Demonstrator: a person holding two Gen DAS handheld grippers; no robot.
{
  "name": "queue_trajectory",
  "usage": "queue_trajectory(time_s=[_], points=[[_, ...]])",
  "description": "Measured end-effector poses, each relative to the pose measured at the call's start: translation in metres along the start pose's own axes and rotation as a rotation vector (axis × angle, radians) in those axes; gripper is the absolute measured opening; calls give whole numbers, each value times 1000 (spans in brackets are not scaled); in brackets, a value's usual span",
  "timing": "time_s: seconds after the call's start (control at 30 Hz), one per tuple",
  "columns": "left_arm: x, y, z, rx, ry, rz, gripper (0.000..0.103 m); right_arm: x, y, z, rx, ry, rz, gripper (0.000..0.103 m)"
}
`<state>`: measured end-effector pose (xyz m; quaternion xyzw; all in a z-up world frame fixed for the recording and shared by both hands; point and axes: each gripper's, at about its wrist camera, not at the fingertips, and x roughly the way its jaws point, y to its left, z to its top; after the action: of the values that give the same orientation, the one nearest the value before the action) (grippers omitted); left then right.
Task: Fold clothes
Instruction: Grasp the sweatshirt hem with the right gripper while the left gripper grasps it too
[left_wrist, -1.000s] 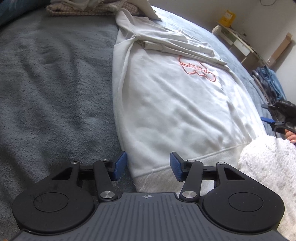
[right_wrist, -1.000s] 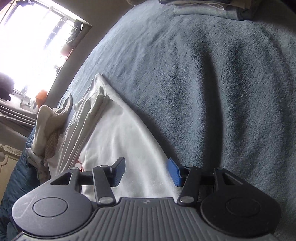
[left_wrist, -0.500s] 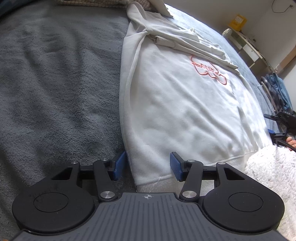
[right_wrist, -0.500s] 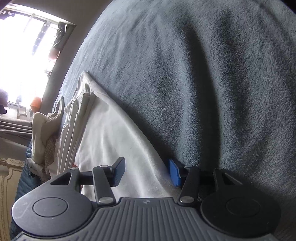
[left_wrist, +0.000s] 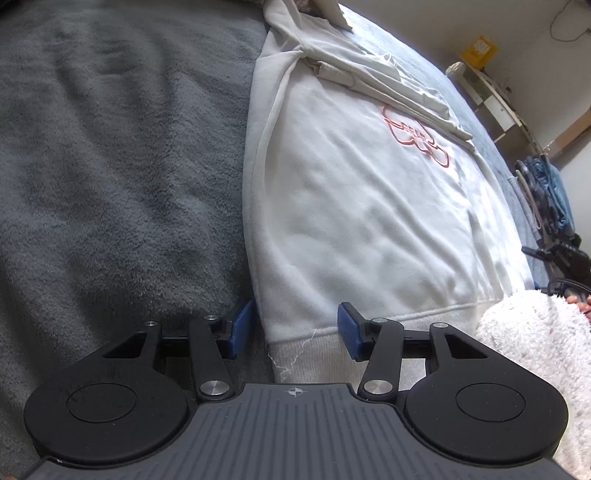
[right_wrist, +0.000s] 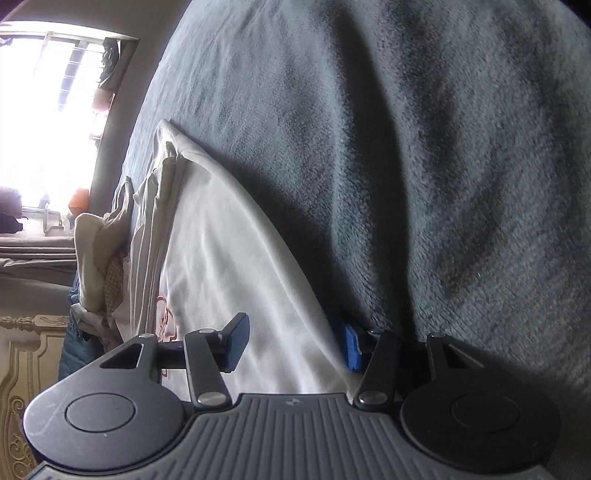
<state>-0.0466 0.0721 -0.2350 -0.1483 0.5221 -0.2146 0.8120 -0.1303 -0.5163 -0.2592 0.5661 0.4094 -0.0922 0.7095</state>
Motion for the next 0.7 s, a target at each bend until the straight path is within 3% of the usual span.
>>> queue_trajectory(time_s=[0.23, 0.4, 0.57, 0.6, 0.7], points=[[-3, 6, -5, -26, 28, -41, 44, -15, -21, -21, 51, 52, 25, 53], [-4, 7, -8, -22, 65, -81, 42, -22, -17, -35, 12, 67, 18, 46], [0, -2, -14, 52, 126, -96, 40, -28, -2, -44, -52, 37, 20, 12], [0, -5, -15, 67, 132, -94, 39, -29, 1, -46, -65, 31, 20, 9], [1, -7, -14, 67, 123, -84, 19, -33, 9, -51, -103, 14, 21, 5]])
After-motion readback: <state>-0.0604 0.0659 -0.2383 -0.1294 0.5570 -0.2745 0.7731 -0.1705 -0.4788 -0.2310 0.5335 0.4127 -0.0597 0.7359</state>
